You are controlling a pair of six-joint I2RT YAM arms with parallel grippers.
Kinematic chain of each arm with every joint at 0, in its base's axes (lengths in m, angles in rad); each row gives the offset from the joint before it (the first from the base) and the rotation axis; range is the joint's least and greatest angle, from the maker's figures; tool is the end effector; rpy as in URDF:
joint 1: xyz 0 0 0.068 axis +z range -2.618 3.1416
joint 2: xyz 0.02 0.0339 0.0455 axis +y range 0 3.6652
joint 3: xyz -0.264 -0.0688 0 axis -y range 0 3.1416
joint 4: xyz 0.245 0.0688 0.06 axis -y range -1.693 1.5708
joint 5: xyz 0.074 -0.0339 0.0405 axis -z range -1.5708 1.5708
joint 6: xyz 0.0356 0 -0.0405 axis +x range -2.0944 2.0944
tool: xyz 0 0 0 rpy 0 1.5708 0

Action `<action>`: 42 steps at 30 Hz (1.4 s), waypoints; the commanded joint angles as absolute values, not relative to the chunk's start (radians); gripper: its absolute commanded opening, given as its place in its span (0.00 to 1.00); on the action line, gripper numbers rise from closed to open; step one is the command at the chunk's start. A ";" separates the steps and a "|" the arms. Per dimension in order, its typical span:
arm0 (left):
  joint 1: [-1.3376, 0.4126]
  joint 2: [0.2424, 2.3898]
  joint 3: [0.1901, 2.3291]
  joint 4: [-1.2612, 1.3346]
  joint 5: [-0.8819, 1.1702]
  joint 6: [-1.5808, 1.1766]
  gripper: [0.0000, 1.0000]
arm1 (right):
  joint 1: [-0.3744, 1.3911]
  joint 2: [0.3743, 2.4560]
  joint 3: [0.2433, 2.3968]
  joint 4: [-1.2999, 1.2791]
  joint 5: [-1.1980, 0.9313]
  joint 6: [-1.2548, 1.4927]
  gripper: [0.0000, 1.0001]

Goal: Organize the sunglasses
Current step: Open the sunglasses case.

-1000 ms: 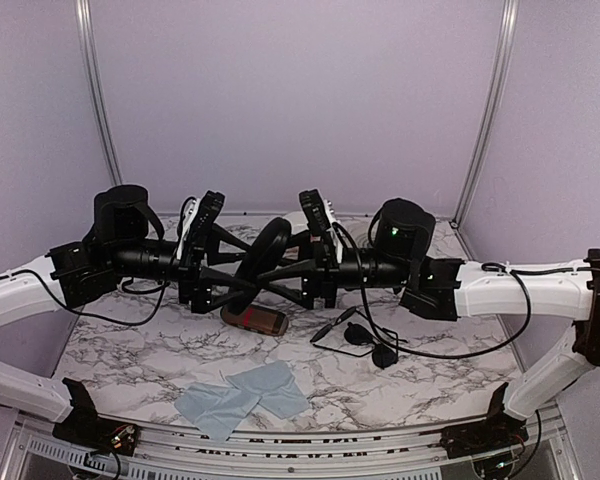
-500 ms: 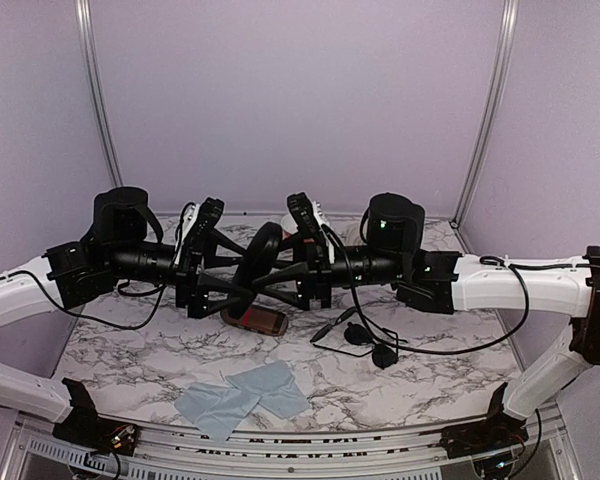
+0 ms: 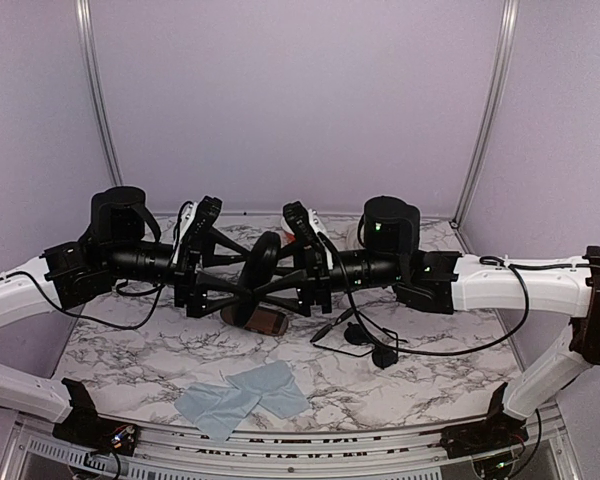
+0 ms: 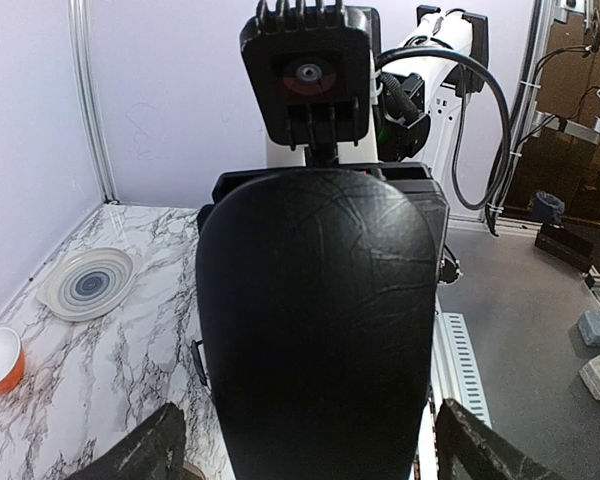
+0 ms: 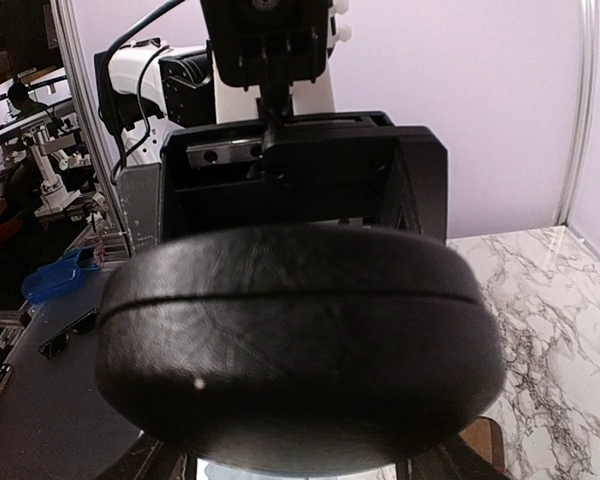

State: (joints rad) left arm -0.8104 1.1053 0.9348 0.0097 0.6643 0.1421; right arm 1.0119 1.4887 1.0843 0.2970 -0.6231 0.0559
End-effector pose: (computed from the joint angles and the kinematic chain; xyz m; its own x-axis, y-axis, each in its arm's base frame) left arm 0.1590 -0.1991 0.3506 0.0310 0.1292 -0.9911 0.9956 0.0843 0.0421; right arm 0.1677 0.3073 0.3243 -0.1124 -0.0942 -0.9892 -0.9914 -0.0561 0.1180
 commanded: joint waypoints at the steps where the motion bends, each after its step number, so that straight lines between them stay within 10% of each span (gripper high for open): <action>1: -0.808 1.094 0.942 0.000 0.678 0.136 0.89 | 1.019 1.482 1.141 0.325 -0.622 0.050 0.44; 23: -0.822 1.100 0.910 -0.002 0.625 0.159 0.95 | 1.007 1.429 1.113 0.373 -0.606 0.068 0.44; 36: -0.828 1.101 0.913 0.021 0.620 0.153 0.85 | 1.006 1.445 1.114 0.371 -0.608 0.075 0.44; 42: -0.830 1.096 0.918 0.035 0.613 0.153 0.65 | 1.006 1.451 1.115 0.367 -0.610 0.072 0.44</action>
State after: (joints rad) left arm -0.8288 1.1057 0.9188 0.0116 0.6270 0.1474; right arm 1.0088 1.4593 1.0843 0.3218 -0.6052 0.0597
